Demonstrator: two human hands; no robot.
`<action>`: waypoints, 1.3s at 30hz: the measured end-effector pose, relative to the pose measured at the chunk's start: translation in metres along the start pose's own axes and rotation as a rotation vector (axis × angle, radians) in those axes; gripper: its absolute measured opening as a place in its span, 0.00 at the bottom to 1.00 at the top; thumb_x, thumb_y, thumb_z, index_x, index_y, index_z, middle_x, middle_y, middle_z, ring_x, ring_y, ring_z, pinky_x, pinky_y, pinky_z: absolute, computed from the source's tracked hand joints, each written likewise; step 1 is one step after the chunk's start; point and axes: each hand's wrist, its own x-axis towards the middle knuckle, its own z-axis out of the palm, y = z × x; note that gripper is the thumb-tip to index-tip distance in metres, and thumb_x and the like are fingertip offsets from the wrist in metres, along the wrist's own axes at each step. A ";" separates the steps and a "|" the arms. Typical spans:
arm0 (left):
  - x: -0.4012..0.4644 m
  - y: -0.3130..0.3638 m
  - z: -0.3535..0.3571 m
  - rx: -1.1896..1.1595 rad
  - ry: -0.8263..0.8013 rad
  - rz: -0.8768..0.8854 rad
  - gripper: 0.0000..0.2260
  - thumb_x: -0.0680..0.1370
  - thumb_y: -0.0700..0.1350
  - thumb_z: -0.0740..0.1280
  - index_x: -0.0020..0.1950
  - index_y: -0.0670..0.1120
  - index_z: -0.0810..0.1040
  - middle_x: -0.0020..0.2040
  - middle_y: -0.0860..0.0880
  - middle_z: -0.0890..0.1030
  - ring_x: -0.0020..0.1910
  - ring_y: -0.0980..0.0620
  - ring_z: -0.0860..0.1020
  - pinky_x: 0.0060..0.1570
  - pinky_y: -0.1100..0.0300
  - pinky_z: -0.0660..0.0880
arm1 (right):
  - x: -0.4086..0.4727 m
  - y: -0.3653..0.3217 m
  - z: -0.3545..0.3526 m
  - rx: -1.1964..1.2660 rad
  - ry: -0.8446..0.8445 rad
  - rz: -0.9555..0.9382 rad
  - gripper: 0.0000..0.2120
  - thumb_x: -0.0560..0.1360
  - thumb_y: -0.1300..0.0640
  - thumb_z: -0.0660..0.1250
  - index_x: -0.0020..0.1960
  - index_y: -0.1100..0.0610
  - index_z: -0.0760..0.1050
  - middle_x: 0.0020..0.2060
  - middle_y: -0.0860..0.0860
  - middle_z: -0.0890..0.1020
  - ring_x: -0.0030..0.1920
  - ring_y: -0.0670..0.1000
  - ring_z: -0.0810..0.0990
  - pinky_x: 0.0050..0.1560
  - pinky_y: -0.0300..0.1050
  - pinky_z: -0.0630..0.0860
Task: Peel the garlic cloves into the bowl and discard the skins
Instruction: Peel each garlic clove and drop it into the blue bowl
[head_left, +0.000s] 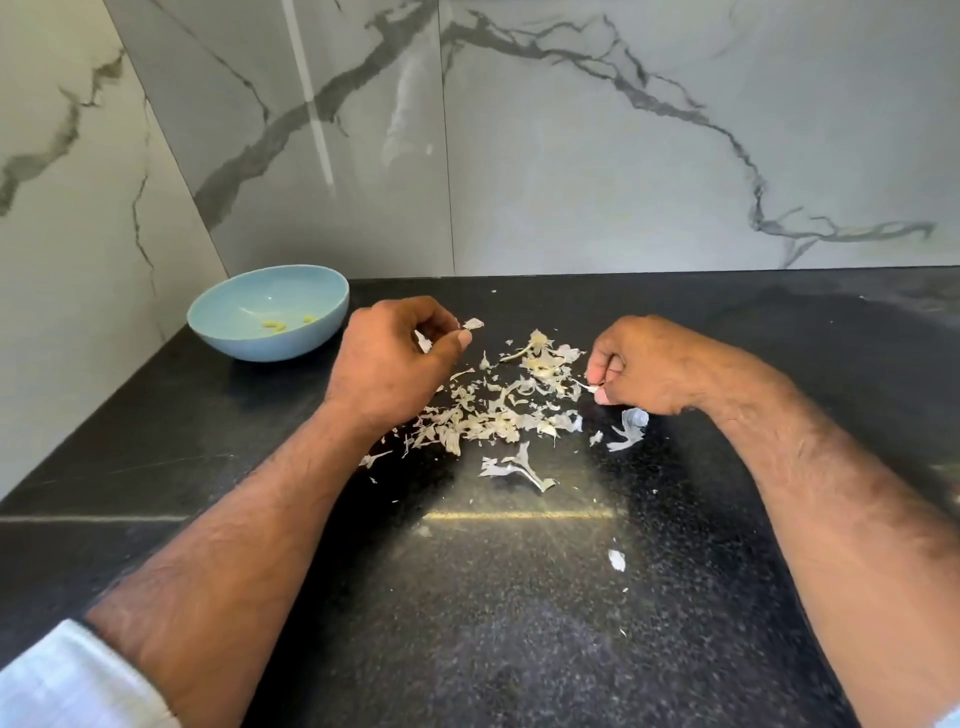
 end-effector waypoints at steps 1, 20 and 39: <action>0.000 -0.001 0.000 -0.006 0.002 -0.013 0.06 0.79 0.57 0.76 0.47 0.56 0.85 0.40 0.60 0.85 0.38 0.60 0.81 0.45 0.54 0.83 | 0.001 0.001 0.000 0.004 -0.006 -0.004 0.11 0.76 0.62 0.76 0.45 0.46 0.82 0.45 0.44 0.84 0.47 0.47 0.84 0.48 0.44 0.82; 0.000 0.005 0.004 0.037 -0.027 -0.022 0.05 0.80 0.55 0.76 0.49 0.54 0.86 0.41 0.60 0.84 0.39 0.71 0.78 0.42 0.65 0.74 | 0.016 -0.027 0.025 -0.031 0.329 -0.250 0.04 0.77 0.57 0.75 0.50 0.50 0.85 0.47 0.44 0.78 0.50 0.47 0.79 0.52 0.45 0.79; -0.001 0.005 0.003 0.037 -0.037 -0.021 0.06 0.79 0.56 0.75 0.49 0.55 0.86 0.41 0.60 0.84 0.37 0.67 0.78 0.43 0.62 0.76 | 0.022 -0.020 0.022 0.144 0.395 -0.292 0.06 0.82 0.58 0.68 0.52 0.54 0.84 0.41 0.41 0.84 0.30 0.36 0.78 0.29 0.27 0.71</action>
